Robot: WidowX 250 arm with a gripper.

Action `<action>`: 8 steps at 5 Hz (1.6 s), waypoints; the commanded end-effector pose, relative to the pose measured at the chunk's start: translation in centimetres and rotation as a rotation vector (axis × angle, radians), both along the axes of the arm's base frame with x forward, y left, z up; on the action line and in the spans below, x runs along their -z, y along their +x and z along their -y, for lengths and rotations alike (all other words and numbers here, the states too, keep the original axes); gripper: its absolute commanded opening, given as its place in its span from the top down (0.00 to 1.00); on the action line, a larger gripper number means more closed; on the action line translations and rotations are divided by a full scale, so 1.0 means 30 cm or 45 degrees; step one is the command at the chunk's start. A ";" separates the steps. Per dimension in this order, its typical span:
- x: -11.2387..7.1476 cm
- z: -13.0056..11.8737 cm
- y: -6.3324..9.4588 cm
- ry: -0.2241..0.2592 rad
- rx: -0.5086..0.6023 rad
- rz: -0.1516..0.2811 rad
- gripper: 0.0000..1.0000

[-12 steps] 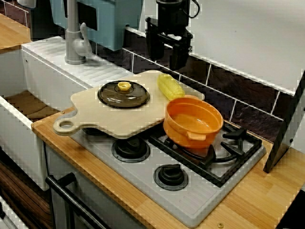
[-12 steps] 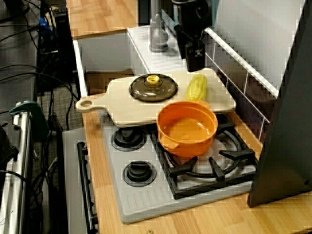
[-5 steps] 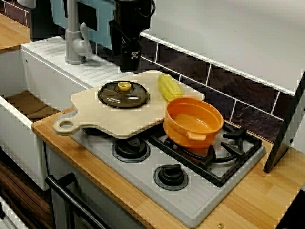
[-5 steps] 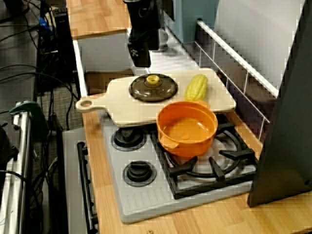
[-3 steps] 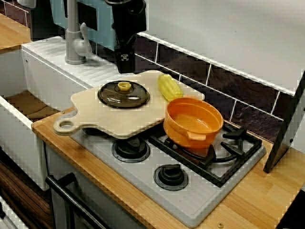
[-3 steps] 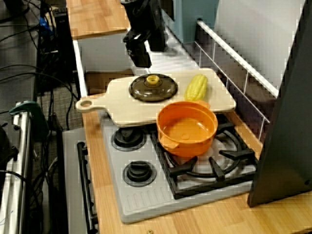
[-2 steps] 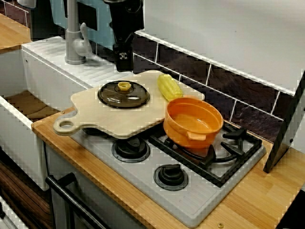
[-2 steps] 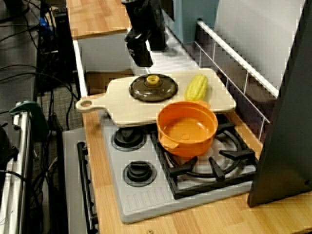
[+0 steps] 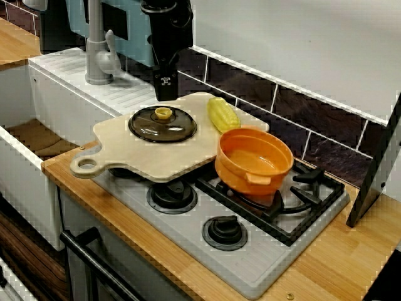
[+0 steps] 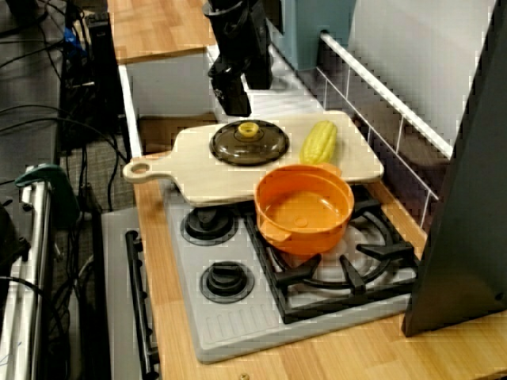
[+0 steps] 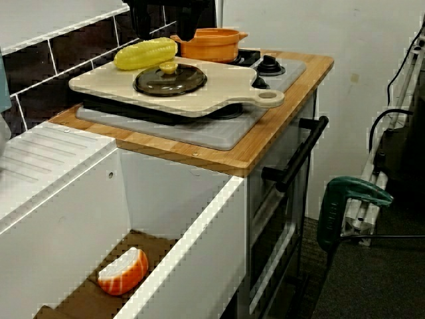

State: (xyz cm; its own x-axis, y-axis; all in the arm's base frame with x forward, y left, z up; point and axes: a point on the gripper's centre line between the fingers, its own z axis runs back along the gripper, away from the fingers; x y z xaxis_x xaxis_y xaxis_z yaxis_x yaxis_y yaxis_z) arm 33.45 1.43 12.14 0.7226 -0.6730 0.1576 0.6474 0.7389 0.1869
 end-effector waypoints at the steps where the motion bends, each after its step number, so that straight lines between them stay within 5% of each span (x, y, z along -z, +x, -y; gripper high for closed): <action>1: -0.016 -0.018 0.007 0.023 0.016 -0.001 0.00; 4: 0.054 0.012 -0.014 0.066 0.042 -0.061 0.00; 8: 0.015 -0.034 0.015 0.051 0.017 -0.090 0.00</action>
State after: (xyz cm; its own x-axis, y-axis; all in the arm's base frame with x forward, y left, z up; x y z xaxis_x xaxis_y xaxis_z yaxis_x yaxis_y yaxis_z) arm 33.50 1.58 9.90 0.7317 -0.6800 0.0472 0.6701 0.7302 0.1335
